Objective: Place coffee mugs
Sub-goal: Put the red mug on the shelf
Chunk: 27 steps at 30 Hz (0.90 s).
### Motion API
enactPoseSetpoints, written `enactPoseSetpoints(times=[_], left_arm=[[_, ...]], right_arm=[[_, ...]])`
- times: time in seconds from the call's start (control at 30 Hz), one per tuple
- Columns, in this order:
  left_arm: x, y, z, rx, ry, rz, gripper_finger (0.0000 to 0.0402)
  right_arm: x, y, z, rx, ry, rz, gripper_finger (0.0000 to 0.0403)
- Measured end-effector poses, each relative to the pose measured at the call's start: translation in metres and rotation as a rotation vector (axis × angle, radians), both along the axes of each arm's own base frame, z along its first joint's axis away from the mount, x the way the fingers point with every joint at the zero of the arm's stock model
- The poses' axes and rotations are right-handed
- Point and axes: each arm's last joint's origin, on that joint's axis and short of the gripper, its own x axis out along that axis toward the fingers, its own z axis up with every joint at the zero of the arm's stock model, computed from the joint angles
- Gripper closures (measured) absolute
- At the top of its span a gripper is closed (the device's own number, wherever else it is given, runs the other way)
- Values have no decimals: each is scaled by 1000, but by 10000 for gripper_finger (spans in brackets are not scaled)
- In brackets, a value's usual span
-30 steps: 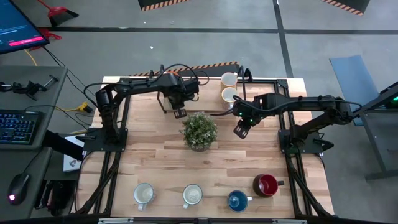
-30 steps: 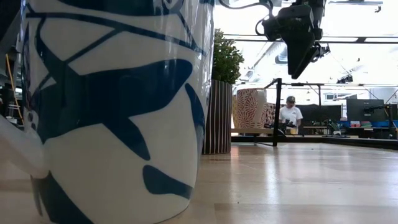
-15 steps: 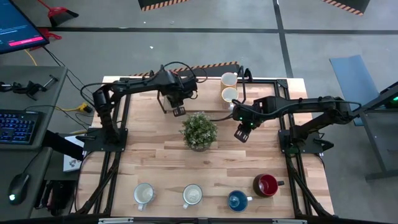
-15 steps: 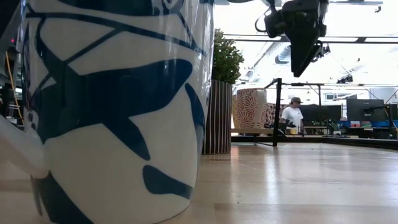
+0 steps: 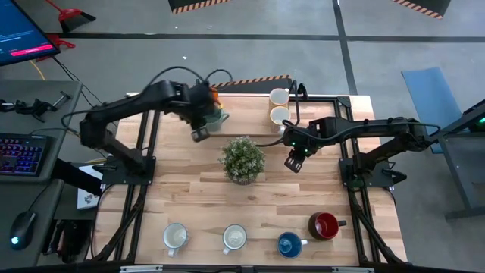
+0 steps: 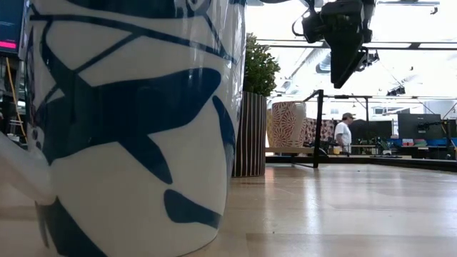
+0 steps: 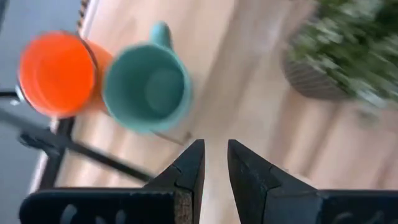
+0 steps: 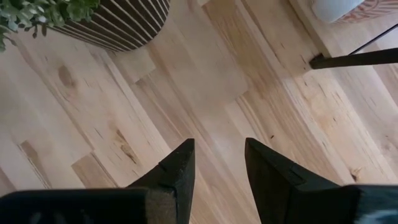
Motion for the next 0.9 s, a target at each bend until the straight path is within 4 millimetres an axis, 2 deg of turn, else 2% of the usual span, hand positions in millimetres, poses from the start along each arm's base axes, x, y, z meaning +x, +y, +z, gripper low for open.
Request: enactPoseSetpoints(times=[0.2,0.33,0.43,0.6,0.73,0.9], left_arm=[[-36,-43,21,-157,-3,41,342],[-49,-76,28,-235,-5,-28,342],[-52,-102,30,-285,-23,-95,342],[-48,-143,6,-344,-7,-151,342],[-51,-172,-19,-432,67,-108,342],[-56,-205,-35,-522,58,-57,342]], right_arm=[[0,1,0,24,3,13,284],[-2,2,-1,77,19,29,284],[-4,3,-1,96,35,34,284],[-4,3,-1,85,35,32,284],[-4,3,-1,84,35,33,284],[-4,2,-1,58,37,77,284]])
